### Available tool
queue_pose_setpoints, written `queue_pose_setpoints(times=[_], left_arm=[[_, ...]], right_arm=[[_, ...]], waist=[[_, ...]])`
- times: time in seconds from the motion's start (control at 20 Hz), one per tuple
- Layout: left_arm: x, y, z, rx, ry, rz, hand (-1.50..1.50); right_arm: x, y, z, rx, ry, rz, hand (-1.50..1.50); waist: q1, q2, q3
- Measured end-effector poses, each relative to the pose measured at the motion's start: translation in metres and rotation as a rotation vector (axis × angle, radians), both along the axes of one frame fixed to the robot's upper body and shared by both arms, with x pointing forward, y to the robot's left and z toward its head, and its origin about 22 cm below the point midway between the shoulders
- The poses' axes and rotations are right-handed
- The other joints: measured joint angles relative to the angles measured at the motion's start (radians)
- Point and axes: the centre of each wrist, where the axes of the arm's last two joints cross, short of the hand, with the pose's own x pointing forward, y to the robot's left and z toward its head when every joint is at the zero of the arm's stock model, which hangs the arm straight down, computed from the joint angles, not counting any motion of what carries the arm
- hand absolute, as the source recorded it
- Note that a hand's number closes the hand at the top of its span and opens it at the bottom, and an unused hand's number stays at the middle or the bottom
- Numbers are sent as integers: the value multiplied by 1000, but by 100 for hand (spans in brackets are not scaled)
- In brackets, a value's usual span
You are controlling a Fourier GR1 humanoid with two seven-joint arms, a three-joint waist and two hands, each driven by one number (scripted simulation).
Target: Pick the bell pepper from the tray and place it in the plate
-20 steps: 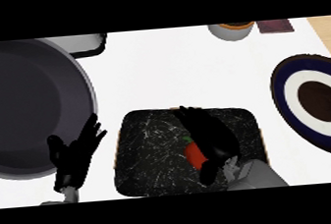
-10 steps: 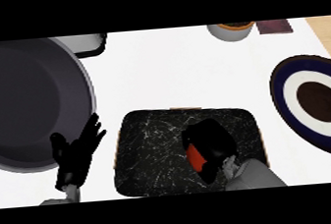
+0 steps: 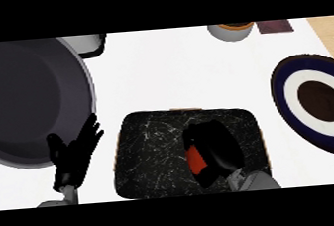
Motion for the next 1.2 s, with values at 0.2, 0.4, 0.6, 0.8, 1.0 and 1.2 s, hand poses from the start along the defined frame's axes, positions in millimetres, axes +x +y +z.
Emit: queue_pose_setpoints(times=[0.2, 0.4, 0.6, 0.8, 1.0, 1.2], left_arm=[[-7, 9, -4, 1, 14, 33, 0], [-11, 9, -2, 9, 17, 38, 0], [-13, 10, -1, 4, 18, 37, 0], [-14, 11, 0, 4, 17, 33, 0], [-7, 7, 0, -1, 14, 14, 0], [-10, 1, -3, -1, 12, 5, 0]], right_arm=[[-36, -10, 3, 167, -129, -155, 150], [-68, -18, 19, 316, -312, -274, 150], [-99, -29, 35, 448, -446, -397, 150], [-119, -50, 45, 578, -529, -527, 150], [-124, -74, 48, 687, -566, -628, 150], [-117, -101, 46, 789, -606, -693, 150]], waist=[[-29, -7, 1], [-39, -11, 1], [-32, -8, 1], [-21, -3, 1], [-11, 1, 2], [-2, 3, 3]])
